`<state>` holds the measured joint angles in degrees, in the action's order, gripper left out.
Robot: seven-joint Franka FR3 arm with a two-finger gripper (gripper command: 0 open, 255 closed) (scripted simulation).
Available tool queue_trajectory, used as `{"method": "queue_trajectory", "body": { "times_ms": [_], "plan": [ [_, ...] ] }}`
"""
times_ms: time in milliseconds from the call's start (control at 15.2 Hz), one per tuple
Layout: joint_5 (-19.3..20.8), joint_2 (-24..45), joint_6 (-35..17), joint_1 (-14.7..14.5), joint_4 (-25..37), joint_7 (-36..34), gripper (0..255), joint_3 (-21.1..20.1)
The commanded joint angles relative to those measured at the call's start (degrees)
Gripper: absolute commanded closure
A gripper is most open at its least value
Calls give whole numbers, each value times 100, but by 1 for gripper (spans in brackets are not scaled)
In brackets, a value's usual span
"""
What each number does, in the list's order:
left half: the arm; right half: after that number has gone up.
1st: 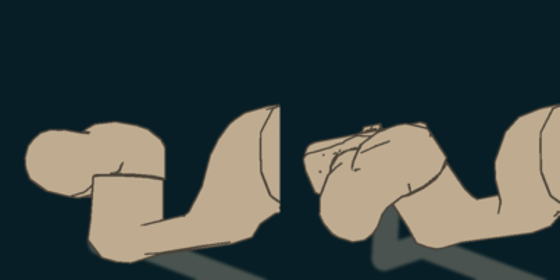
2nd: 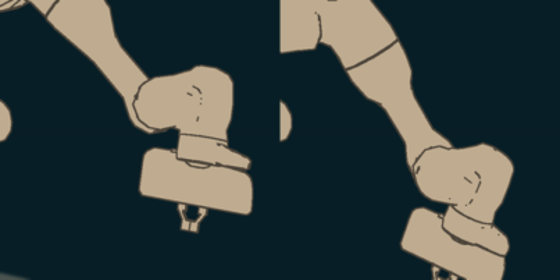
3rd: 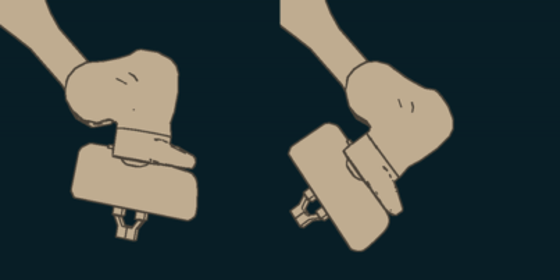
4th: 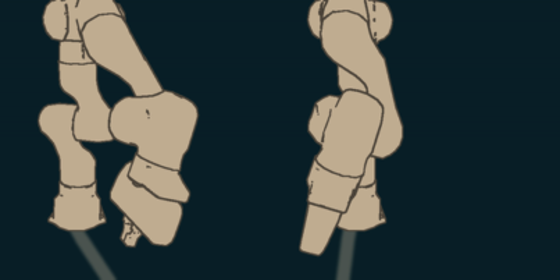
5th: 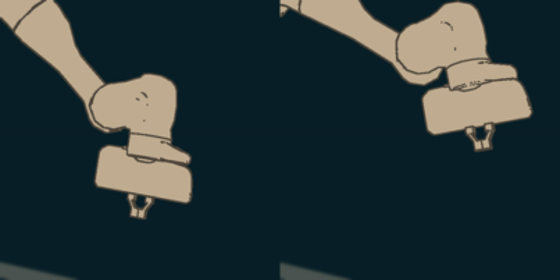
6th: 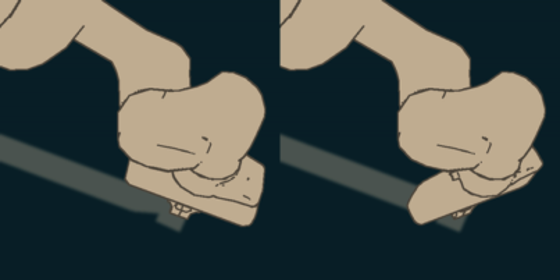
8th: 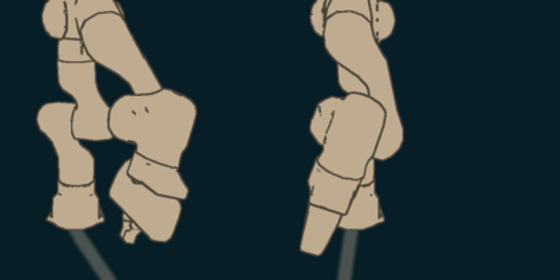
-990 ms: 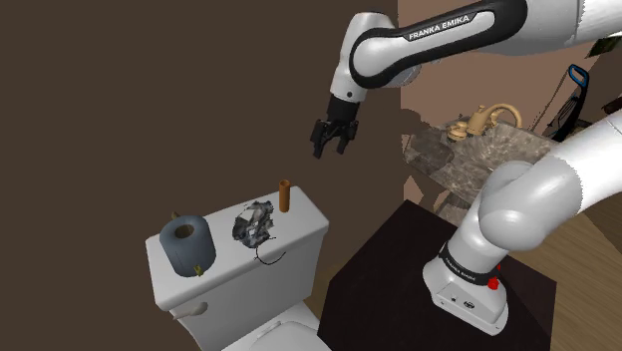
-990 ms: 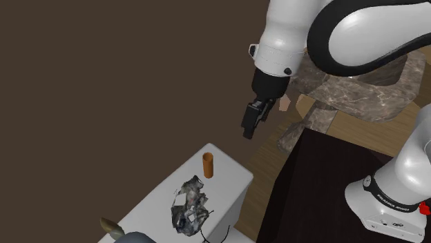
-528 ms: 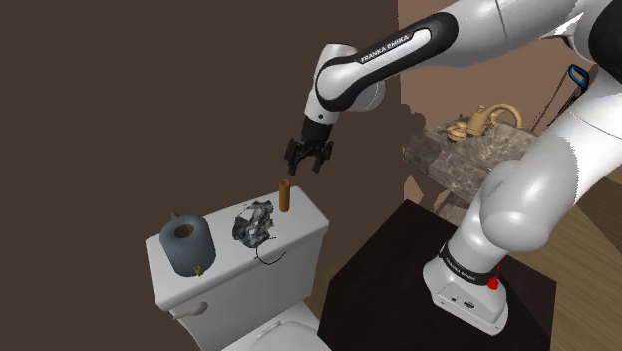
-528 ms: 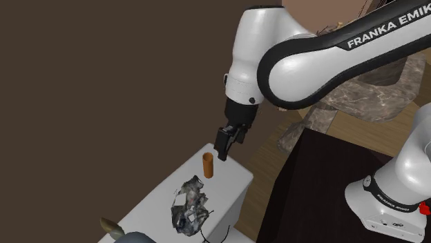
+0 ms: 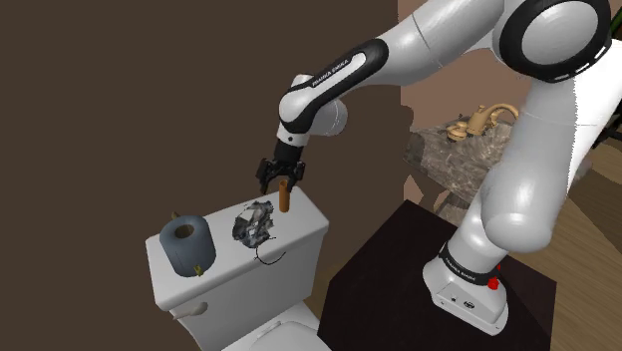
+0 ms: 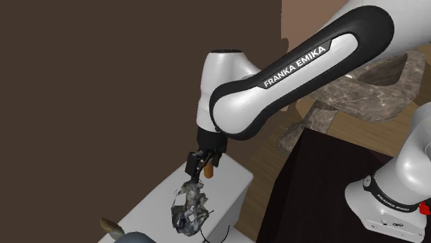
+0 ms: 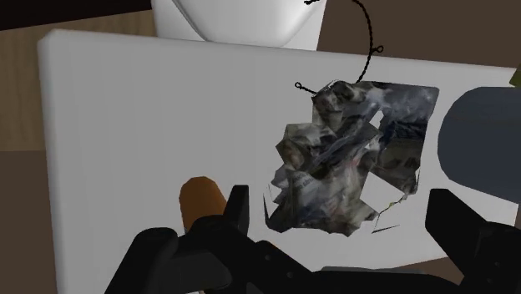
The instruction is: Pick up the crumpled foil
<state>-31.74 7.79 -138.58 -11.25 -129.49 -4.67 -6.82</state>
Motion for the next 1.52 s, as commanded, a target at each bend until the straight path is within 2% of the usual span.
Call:
{"method": "queue_trajectory", "body": {
  "times_ms": [0,660,726,1452],
  "plan": [
    [-228,444,-156,-50,282,61,0,-87],
    [-481,937,-604,-34,286,396,0,-169],
    [-481,942,-603,-31,290,401,255,-167],
    [-416,809,-490,-41,283,307,255,-147]
  ]
}}
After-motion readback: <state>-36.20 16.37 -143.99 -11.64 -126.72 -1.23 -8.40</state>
